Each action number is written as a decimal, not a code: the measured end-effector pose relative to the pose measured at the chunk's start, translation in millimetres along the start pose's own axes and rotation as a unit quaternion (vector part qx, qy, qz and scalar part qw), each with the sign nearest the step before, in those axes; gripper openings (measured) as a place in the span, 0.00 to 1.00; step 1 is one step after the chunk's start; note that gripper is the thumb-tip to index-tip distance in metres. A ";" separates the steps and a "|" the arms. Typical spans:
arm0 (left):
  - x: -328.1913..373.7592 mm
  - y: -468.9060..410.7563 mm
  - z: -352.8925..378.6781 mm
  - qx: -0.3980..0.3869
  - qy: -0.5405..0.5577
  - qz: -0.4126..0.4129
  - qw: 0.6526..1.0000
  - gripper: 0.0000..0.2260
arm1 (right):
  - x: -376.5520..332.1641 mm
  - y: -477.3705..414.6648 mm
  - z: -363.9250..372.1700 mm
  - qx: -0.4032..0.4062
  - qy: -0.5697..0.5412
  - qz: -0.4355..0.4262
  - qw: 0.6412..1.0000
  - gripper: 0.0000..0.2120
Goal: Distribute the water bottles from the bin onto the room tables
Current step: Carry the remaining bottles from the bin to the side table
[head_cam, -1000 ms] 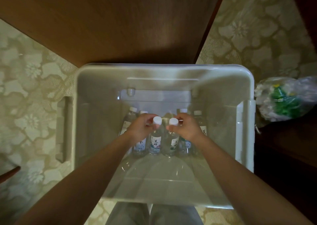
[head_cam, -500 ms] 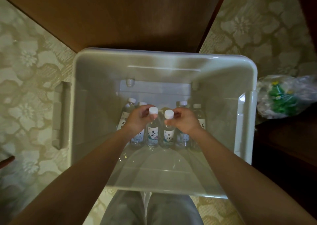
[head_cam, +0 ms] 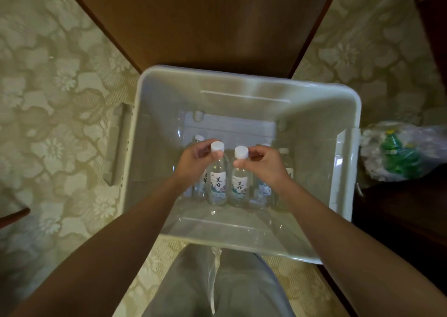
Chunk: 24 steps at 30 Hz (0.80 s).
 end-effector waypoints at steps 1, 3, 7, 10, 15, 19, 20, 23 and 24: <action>9.7 3.0 -3.8 0.009 -0.003 0.011 1.000 0.12 | -7.8 5.3 -0.1 -0.001 0.001 -0.002 1.000 0.19; 27.1 10.6 -12.7 0.029 0.004 0.023 0.999 0.14 | -23.4 17.4 -0.7 -0.003 -0.001 -0.008 1.000 0.18; 60.0 34.0 -31.1 0.058 0.037 0.026 0.997 0.15 | -54.1 48.4 -1.0 -0.021 -0.003 -0.023 1.000 0.14; 85.8 59.0 -45.6 0.079 0.058 0.033 0.995 0.14 | -75.0 75.7 2.3 -0.035 0.016 -0.038 0.999 0.14; 123.0 106.0 -71.1 0.111 0.080 0.031 0.990 0.10 | -108.4 125.2 16.9 -0.056 0.046 -0.069 0.995 0.15; 144.7 149.0 -99.2 0.131 0.083 0.033 0.987 0.05 | -127.1 160.9 41.7 -0.089 0.058 -0.086 0.991 0.14; 148.2 161.2 -107.9 0.141 0.085 0.035 0.986 0.05 | -131.6 170.7 49.6 -0.101 0.061 -0.092 0.989 0.13; 156.1 204.9 -132.0 0.173 0.094 0.039 0.980 0.06 | -144.9 205.7 76.3 -0.133 0.091 -0.127 0.979 0.13; 157.6 221.3 -139.1 0.185 0.101 0.041 0.977 0.06 | -148.0 216.8 86.5 -0.144 0.102 -0.136 0.975 0.13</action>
Point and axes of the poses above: each hand's wrist, its own y-axis away from the middle knuckle, its own z-axis out of the palm, x = y × z, the point moved 8 cm from there along -y, towards the middle knuckle, and after that the axes turned 13 degrees about z, right-handed, at the moved point
